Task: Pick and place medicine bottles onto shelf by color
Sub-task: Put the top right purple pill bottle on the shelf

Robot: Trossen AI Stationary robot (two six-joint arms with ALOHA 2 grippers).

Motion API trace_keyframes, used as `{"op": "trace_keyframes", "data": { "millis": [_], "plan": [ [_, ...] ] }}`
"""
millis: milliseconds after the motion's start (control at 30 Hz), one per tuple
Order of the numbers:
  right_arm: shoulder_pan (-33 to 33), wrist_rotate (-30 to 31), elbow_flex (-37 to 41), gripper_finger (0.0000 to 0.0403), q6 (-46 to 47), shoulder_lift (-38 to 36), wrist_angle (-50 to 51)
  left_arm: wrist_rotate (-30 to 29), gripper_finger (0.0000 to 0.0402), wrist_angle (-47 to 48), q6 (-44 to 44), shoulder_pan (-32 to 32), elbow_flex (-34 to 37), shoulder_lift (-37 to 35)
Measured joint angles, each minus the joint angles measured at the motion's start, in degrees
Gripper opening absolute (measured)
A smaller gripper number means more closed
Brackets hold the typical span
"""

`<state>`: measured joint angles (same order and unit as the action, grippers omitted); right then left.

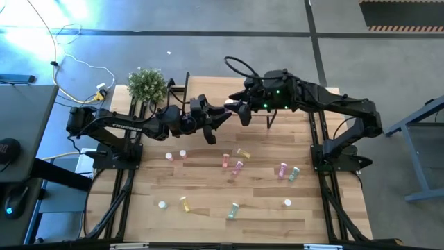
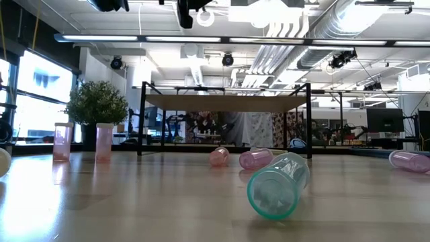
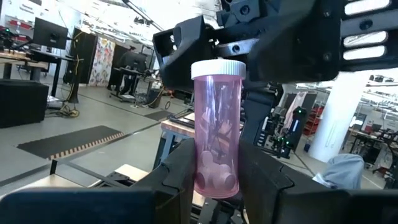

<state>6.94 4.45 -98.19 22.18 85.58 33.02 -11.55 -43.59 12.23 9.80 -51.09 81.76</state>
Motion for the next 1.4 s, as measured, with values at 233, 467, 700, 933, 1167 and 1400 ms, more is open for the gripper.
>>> {"op": "trace_keyframes", "data": {
  "millis": [233,467,700,933,1167,1400],
  "plan": [
    [0.00,0.44,0.00,0.0185,1.37,-0.02,0.66,-0.02,0.0091,0.06,-0.02,0.00,0.00,0.01],
    [0.00,0.06,0.00,0.0150,2.33,-0.02,0.67,-0.51,0.0091,0.07,-0.02,0.00,0.00,0.04],
    [0.00,-0.03,0.00,0.0117,2.42,-0.02,0.87,-0.68,0.0091,0.13,-0.02,0.00,0.00,0.04],
    [0.00,-0.14,0.00,0.0110,2.41,-0.02,1.04,-0.68,0.0091,0.50,0.00,0.00,0.00,0.04],
    [0.00,0.08,0.00,0.0109,2.27,-0.02,1.04,-0.70,0.0104,0.48,-1.52,0.00,0.00,0.04],
    [0.00,1.38,0.00,0.0109,2.31,-0.02,1.04,-0.66,0.0160,0.45,-1.97,0.00,0.00,0.04]
  ]
}}
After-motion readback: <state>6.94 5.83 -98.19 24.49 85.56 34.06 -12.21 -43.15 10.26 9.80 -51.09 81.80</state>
